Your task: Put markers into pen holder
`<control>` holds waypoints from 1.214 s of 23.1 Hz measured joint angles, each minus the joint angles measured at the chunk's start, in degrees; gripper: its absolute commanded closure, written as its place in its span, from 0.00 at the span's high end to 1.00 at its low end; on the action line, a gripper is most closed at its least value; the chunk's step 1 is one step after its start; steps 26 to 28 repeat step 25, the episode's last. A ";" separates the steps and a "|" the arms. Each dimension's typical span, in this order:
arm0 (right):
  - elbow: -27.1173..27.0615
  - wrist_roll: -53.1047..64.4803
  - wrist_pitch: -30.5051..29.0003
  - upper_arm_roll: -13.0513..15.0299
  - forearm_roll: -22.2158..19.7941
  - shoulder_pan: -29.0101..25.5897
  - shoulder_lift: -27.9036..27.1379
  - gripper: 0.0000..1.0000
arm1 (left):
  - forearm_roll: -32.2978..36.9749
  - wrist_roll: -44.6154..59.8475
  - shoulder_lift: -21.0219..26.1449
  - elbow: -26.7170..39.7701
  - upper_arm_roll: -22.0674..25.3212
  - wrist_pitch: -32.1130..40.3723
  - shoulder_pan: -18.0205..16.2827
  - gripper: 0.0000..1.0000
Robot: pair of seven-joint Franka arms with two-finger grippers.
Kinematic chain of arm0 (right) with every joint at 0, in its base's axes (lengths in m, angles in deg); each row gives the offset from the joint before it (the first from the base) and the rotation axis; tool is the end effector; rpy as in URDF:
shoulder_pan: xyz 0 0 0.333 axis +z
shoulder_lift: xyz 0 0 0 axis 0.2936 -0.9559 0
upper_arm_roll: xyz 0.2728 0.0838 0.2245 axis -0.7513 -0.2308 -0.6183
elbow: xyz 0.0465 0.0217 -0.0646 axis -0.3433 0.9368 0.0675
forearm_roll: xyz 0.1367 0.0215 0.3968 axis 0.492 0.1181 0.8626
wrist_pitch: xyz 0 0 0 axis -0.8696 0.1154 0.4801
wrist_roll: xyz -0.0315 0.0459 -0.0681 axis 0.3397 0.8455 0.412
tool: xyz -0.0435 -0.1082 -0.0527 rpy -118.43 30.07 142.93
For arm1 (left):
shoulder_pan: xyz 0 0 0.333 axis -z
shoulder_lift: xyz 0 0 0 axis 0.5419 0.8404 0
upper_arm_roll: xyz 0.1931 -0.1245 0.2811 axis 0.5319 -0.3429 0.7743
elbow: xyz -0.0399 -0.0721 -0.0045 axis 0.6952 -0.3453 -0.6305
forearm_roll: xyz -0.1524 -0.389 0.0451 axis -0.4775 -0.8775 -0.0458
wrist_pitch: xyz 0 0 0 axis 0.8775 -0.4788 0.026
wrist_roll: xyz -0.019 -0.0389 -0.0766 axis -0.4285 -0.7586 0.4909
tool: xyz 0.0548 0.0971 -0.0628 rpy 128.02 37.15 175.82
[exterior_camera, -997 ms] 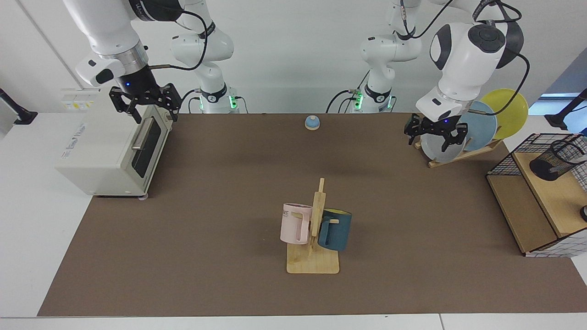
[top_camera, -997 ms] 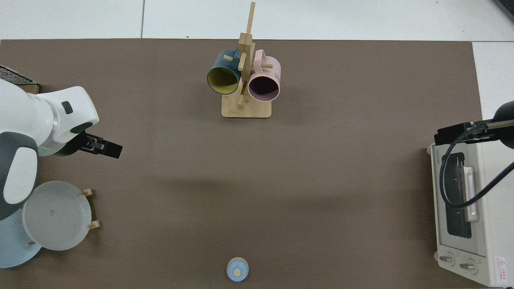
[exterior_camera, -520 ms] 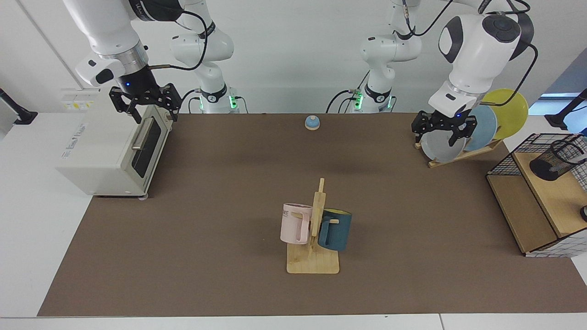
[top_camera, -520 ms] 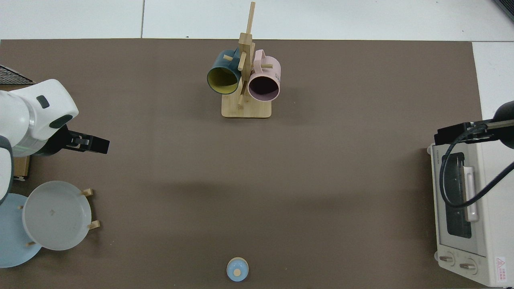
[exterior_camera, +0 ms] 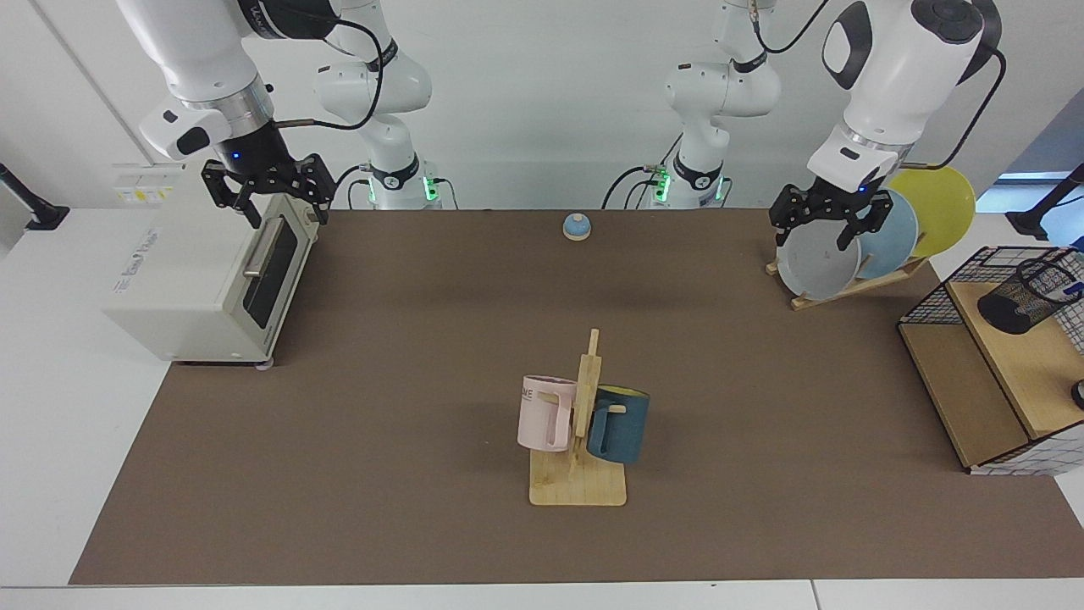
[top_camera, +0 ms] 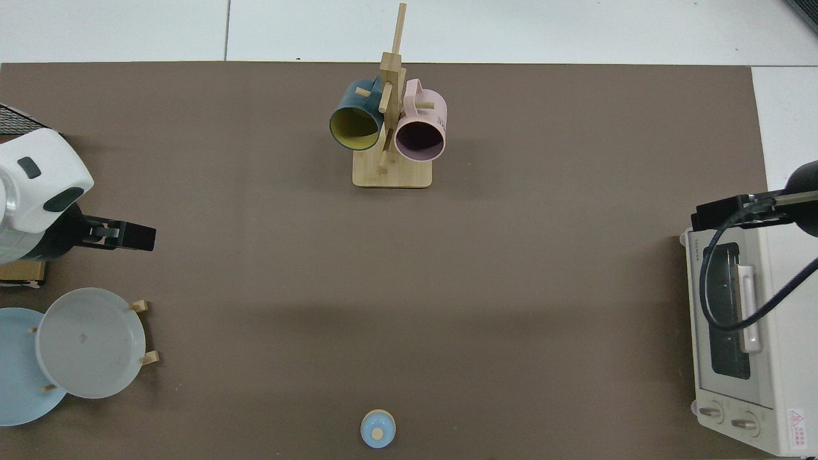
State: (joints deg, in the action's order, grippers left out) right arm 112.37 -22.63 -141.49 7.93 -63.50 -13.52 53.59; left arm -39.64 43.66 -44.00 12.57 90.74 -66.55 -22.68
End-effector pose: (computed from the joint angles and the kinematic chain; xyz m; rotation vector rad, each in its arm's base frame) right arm 0.5718 0.0061 0.6613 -3.1312 -0.0757 -0.0255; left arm 0.5612 -0.0396 0.6061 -3.1235 0.2389 -0.0381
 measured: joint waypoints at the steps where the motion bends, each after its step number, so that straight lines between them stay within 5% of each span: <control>1: 0.00 0.00 0.00 0.00 0.00 0.00 0.00 1.00 | 0.03 0.01 -0.03 0.00 0.04 -0.01 -0.01 1.00; 28: 0.00 0.00 0.00 0.00 0.00 0.00 0.00 1.00 | 0.06 -0.22 -0.01 -0.01 -0.05 -0.82 -0.13 1.00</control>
